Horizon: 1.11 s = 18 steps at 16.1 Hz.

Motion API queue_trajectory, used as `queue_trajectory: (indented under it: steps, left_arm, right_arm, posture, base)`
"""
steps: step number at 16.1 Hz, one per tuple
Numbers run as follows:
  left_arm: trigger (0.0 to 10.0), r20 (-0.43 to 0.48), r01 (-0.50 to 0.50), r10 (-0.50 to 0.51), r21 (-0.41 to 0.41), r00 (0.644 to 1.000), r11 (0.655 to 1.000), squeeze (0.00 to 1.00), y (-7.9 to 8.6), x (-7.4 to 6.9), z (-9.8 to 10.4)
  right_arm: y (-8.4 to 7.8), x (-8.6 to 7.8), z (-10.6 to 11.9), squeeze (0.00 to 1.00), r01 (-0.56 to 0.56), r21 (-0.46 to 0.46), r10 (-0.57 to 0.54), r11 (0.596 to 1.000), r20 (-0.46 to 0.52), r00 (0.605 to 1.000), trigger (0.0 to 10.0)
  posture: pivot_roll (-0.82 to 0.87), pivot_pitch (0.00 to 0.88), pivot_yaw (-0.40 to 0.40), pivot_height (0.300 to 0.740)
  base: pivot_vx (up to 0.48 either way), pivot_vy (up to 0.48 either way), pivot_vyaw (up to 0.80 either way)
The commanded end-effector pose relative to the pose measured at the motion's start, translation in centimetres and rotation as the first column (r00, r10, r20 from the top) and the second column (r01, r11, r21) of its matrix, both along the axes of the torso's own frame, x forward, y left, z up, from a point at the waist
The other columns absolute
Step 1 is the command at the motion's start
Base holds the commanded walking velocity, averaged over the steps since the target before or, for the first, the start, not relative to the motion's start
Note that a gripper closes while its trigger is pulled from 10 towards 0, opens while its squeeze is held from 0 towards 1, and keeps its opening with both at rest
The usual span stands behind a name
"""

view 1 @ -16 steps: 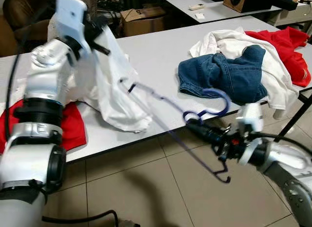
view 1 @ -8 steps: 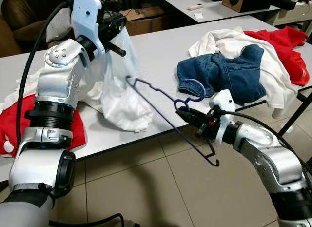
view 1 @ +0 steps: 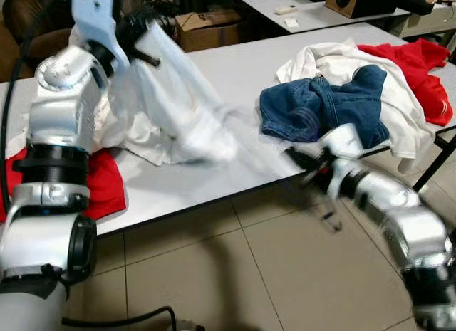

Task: Hang hanger

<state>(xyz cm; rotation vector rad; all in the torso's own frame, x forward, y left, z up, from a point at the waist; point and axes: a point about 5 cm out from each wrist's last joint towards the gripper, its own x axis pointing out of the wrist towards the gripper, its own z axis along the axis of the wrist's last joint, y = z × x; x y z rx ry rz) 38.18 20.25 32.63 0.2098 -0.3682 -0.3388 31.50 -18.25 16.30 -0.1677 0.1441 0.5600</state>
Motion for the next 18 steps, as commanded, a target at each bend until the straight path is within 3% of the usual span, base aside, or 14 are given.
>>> queue_trajectory:
  steps: [1,2,4,5,6,8,9,10,13,14,16,18]
  left_arm:
    - [0.0,0.133,-0.034,0.039,-0.042,0.99,0.999,0.0,1.0,-0.7,3.3]
    - [0.0,0.166,-0.039,0.049,-0.064,0.985,0.997,0.0,1.4,-1.0,4.0]
    - [0.0,0.203,-0.038,0.054,-0.082,0.978,0.996,0.0,1.6,-1.3,4.5]
    - [0.0,0.18,-0.031,0.043,-0.071,0.983,0.997,0.0,1.5,-1.2,4.0]
    - [0.0,0.129,-0.026,0.03,-0.036,0.991,0.999,0.0,1.1,-0.9,2.8]
    - [0.0,0.078,-0.01,0.01,-0.007,0.997,1.0,0.0,0.6,-0.7,1.8]
    - [0.0,0.006,0.008,-0.008,0.041,1.0,0.999,0.0,-0.2,-0.4,0.1]
    - [0.0,-0.046,0.017,-0.014,0.061,0.999,0.998,0.0,-0.7,-0.1,-1.2]
    - [0.0,-0.149,0.047,-0.041,0.036,0.988,0.998,0.0,-2.6,0.2,-4.6]
    - [0.0,-0.155,0.05,-0.045,0.031,0.987,0.998,0.0,-2.8,0.2,-4.8]
    - [0.0,-0.154,0.13,-0.131,-0.018,0.979,0.991,0.0,-4.8,-0.5,-4.5]
    - [0.0,-0.167,0.21,-0.211,-0.025,0.963,0.977,0.0,-6.3,-1.4,-4.2]
  right_arm:
    - [-2.6,1.1,2.4,0.0,0.144,-0.003,-0.142,0.99,0.119,0.983,10.0]
    - [-3.9,1.6,3.9,0.0,0.212,0.024,-0.213,0.977,0.184,0.96,10.0]
    - [-5.1,1.8,5.5,0.0,0.255,0.059,-0.261,0.965,0.259,0.93,10.0]
    - [-5.2,1.6,6.0,0.0,0.234,0.073,-0.245,0.969,0.279,0.928,10.0]
    - [-4.1,0.8,5.9,0.0,0.108,0.094,-0.13,0.99,0.262,0.956,10.0]
    - [-2.5,-0.2,5.5,0.0,-0.044,0.102,0.018,0.994,0.24,0.971,10.0]
    - [-0.6,-1.9,4.8,0.0,-0.216,0.116,0.192,0.969,0.186,0.964,10.0]
    - [0.5,-3.1,4.3,0.0,-0.319,0.13,0.3,0.939,0.146,0.943,10.0]
    - [2.1,-4.6,2.8,0.0,-0.407,0.16,0.402,0.899,0.063,0.913,10.0]
    - [2.3,-4.7,2.6,0.0,-0.41,0.167,0.408,0.897,0.052,0.912,10.0]
    - [2.8,-4.2,0.6,0.0,-0.334,0.131,0.343,0.933,-0.05,0.938,10.0]
    - [3.3,-3.4,-0.2,0.0,-0.284,0.148,0.298,0.947,-0.078,0.952,10.0]
  posture:
    - [-0.1,0.0,0.074,0.74]
    - [-0.1,0.0,0.073,0.74]
    - [-0.1,0.0,0.072,0.74]
    - [-0.09,0.0,0.068,0.74]
    - [-0.09,0.0,0.067,0.74]
    - [-0.09,0.0,0.067,0.74]
    - [-0.1,0.0,0.069,0.74]
    - [-0.1,0.0,0.069,0.74]
    - [-0.11,0.0,0.075,0.74]
    - [-0.11,0.0,0.078,0.74]
    - [-0.11,0.0,0.079,0.74]
    - [-0.1,0.0,0.078,0.74]
  base:
    - [0.0,0.0,0.0]
    - [0.0,0.0,0.0]
    - [0.0,0.0,0.0]
    - [0.0,0.0,0.0]
    - [0.0,0.0,0.0]
    - [0.0,0.0,0.0]
    - [0.0,0.0,0.0]
    - [0.0,0.0,0.0]
    - [0.0,0.0,0.0]
    - [0.0,0.0,0.0]
    - [0.0,0.0,0.0]
    - [0.0,0.0,0.0]
